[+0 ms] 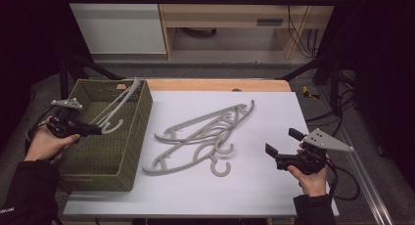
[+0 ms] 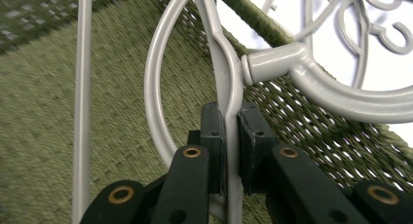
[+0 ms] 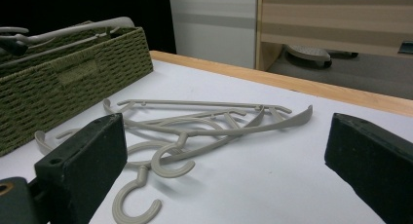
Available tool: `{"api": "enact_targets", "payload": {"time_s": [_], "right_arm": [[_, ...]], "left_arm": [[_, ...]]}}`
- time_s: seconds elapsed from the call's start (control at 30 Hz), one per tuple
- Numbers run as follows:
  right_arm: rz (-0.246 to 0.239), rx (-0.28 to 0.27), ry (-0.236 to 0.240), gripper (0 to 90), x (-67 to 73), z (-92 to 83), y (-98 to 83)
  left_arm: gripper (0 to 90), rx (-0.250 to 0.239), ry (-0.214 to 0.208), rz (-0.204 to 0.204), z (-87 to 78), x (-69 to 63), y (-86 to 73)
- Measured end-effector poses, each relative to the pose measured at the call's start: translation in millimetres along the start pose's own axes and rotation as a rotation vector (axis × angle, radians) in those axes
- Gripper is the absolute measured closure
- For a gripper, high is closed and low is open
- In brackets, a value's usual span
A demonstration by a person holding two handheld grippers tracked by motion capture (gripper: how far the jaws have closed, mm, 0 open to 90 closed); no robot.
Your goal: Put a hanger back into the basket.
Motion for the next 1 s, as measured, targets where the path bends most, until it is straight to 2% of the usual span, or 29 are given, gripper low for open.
{"api": "enact_targets", "payload": {"time_s": [0.13, 0.2, 0.3, 0.47, 0.6, 0.8, 0.97, 1.0], "right_arm": [[-0.003, 0.001, 0.001, 1.9, 0.1, -0.2, 0.1], [-0.001, -0.004, 0.003, 2.0, 0.1, -0.7, 0.8], [-0.001, -0.002, 0.002, 2.0, 0.4, -0.3, 0.5], [-0.003, 0.000, 0.005, 2.0, 1.5, 0.5, 0.3], [-0.006, 0.001, 0.005, 2.0, 2.0, 0.9, 0.0], [-0.007, -0.005, 0.004, 2.0, 2.1, -0.5, 1.8], [-0.007, -0.004, 0.005, 2.0, 2.5, -0.4, 1.8], [-0.006, -0.004, 0.005, 2.0, 2.6, -0.4, 1.8]], "left_arm": [[82.3, 0.037, -0.007, -0.004, 4.0, -1.7, -7.8], [82.2, 0.047, 0.009, -0.010, 6.5, 1.1, -12.0], [82.2, 0.059, 0.036, -0.042, 13.1, 6.1, -18.3], [82.1, 0.070, 0.071, -0.061, 23.2, 11.5, -26.8], [81.7, 0.094, 0.099, -0.057, 31.8, 13.5, -32.0], [80.5, 0.139, 0.108, -0.051, 37.1, 9.6, -36.6], [77.5, 0.093, 0.111, -0.032, 29.7, 2.2, -27.9], [77.1, 0.081, 0.122, -0.031, 27.4, 0.8, -25.1]]}}
Point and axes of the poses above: each handheld gripper's, and its own axes: z roughly forward along the jaws, y roughly out of its top, x roughly to its left, the point moved 10 cm from there along z, roughly forward along the jaws, and after that the axes turned 6 degrees about -x, right-handed, at the moved point
